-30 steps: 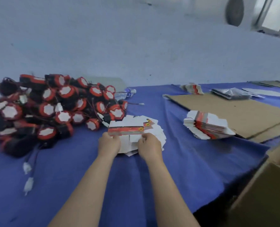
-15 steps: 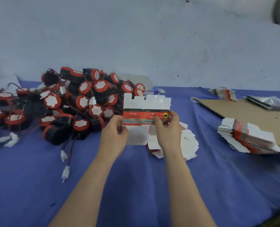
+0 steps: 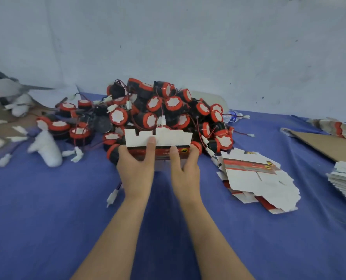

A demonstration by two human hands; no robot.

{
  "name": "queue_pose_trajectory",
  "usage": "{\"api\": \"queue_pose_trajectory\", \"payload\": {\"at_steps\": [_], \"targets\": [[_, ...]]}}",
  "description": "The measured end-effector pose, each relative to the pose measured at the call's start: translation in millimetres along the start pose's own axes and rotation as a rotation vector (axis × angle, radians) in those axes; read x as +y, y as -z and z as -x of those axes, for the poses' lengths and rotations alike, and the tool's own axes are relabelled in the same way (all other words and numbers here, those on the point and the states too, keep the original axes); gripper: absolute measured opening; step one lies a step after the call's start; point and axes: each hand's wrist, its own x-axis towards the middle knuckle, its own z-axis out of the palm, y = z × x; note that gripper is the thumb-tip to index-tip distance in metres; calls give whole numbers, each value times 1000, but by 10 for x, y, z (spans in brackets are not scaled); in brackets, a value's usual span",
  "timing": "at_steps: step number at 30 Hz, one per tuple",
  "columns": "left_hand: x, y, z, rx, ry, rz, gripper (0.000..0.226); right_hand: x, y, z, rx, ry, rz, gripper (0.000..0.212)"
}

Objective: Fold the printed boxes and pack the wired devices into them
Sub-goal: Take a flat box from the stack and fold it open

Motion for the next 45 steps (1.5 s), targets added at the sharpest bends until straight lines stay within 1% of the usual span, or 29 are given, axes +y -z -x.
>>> {"api": "queue_pose_trajectory", "payload": {"at_steps": [1,3,4,6,8,9,10,12,14,16,17,21,25,27,29,32,34,36,38,39,40,42,43,44,45], "targets": [[-22,-2,12,3,-28,-14,40,27,-9,8,5,-10,5,28],[-36,-3,41,6,-60,-34,44,46,-10,26,11,-25,25,50],[-35,-6,47,12,-70,-37,47,41,-5,34,17,-23,31,58],[-37,-8,64,14,-98,-46,52,33,2,50,40,-8,19,63],[-40,-8,99,4,-168,-97,49,32,7,67,62,11,18,64],[-53,-13,109,7,-213,-142,47,26,8,79,70,27,17,63],[-63,-21,109,15,-256,-207,46,19,6,89,77,55,9,57],[-73,-30,96,10,-310,-296,53,-7,8,100,72,99,-4,41],[-45,-33,96,-37,-262,-184,63,-30,24,96,63,101,-22,34],[-6,-42,105,-64,-186,-42,68,-28,47,89,70,111,-53,30],[1,-49,119,-64,-158,-9,70,-32,56,87,77,114,-74,29],[-44,-63,118,-13,-56,3,63,-38,58,93,72,116,-107,22],[-77,-77,95,38,-41,-4,54,-28,56,101,64,112,-105,24],[-75,-78,101,46,-69,-13,50,-39,44,103,58,114,-100,25],[-84,-80,125,-9,-137,-20,51,-44,39,92,64,120,-102,30],[-90,-111,206,-162,-304,-95,73,-17,54,48,81,113,-141,33],[-92,-135,276,-288,-394,-121,74,-8,68,23,65,72,-152,36],[-104,-143,298,-370,-423,-99,68,-21,94,5,33,-12,-225,40],[-104,-129,268,-370,-438,-79,57,-62,140,-15,-10,-183,-417,56],[-98,-117,255,-365,-457,-78,52,-87,175,-41,-5,-285,-522,61],[-91,-109,251,-369,-478,-80,47,-116,216,-58,8,-374,-592,67],[-81,-110,263,-387,-505,-90,40,-138,292,-81,27,-489,-653,84],[-76,-118,279,-396,-512,-102,38,-133,325,-92,39,-523,-675,84],[-67,-126,298,-403,-518,-115,40,-132,347,-106,53,-556,-690,75],[-57,-133,314,-407,-521,-122,43,-135,365,-116,71,-580,-688,61]]}}
